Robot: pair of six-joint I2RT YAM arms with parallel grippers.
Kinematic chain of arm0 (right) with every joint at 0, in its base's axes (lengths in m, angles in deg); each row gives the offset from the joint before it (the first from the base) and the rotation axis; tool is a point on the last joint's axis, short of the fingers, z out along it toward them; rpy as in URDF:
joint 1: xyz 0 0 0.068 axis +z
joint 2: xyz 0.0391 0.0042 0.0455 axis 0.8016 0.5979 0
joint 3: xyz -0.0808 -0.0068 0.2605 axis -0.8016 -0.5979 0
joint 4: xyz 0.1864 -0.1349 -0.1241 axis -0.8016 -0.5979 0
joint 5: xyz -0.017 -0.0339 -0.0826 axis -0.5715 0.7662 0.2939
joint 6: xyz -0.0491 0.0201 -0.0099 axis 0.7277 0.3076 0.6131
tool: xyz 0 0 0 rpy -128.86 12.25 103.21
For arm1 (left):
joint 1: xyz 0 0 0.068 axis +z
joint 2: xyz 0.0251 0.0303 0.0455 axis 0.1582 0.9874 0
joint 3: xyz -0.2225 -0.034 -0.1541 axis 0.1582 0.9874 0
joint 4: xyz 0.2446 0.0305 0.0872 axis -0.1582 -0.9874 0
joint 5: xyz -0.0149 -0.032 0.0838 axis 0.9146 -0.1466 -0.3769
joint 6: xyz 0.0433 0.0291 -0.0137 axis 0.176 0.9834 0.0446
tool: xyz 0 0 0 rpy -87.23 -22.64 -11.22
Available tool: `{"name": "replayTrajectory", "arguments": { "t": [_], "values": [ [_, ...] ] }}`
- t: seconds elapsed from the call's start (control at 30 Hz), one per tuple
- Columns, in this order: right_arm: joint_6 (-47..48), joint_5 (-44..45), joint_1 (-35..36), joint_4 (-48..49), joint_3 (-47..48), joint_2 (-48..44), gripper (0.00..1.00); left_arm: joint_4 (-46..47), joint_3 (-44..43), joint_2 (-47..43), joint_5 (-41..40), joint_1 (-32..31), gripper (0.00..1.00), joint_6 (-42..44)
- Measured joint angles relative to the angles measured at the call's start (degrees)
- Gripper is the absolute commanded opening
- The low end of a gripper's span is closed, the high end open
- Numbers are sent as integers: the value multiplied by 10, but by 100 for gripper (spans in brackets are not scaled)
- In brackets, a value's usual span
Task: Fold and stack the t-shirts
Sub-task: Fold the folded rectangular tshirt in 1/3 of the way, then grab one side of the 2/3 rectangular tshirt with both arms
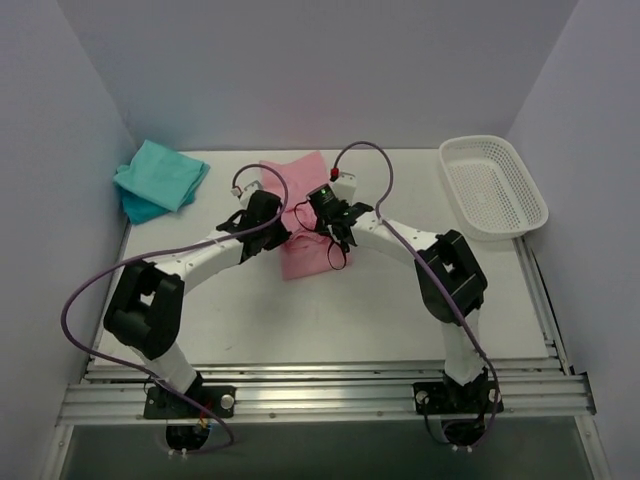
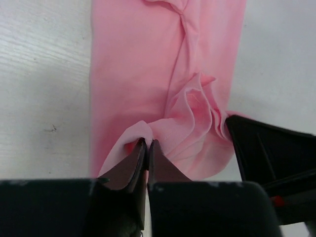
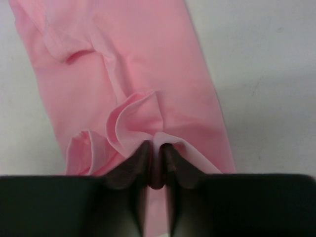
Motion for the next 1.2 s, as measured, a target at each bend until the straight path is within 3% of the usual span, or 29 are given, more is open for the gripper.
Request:
{"name": "replayTrajectory", "arguments": {
  "t": [0.03, 0.07, 0.13, 0.27, 0.43, 0.53, 0.63, 0.73, 1.0, 1.2],
  "values": [
    [-1, -6, -7, -1, 15, 13, 60, 0, -5, 11, 5, 7, 47, 3],
    [5, -12, -15, -2, 30, 28, 69, 1, -9, 23, 11, 16, 68, 9],
    [10, -23, -33, -12, 74, 65, 76, 4, -23, 51, 26, 34, 94, 13],
    [19, -38, -69, -54, 214, 158, 77, 0, -104, 137, 72, 86, 94, 23],
    [49, -60, -110, -122, 510, 286, 80, -76, -320, 244, 108, 136, 94, 42],
    [59, -79, -129, -118, 541, 266, 80, -125, -478, 293, 122, 156, 94, 61],
    [66, -85, -146, -93, 454, 187, 81, -136, -526, 282, 123, 167, 94, 77],
    [72, -83, -150, -64, 327, 89, 81, -124, -447, 212, 121, 165, 94, 86],
    [53, -82, -137, 27, -20, -119, 81, -54, -89, -5, 95, 118, 94, 81],
    [25, -102, -137, 83, -217, -181, 82, 48, 120, -63, 87, 63, 94, 39]
  ]
}}
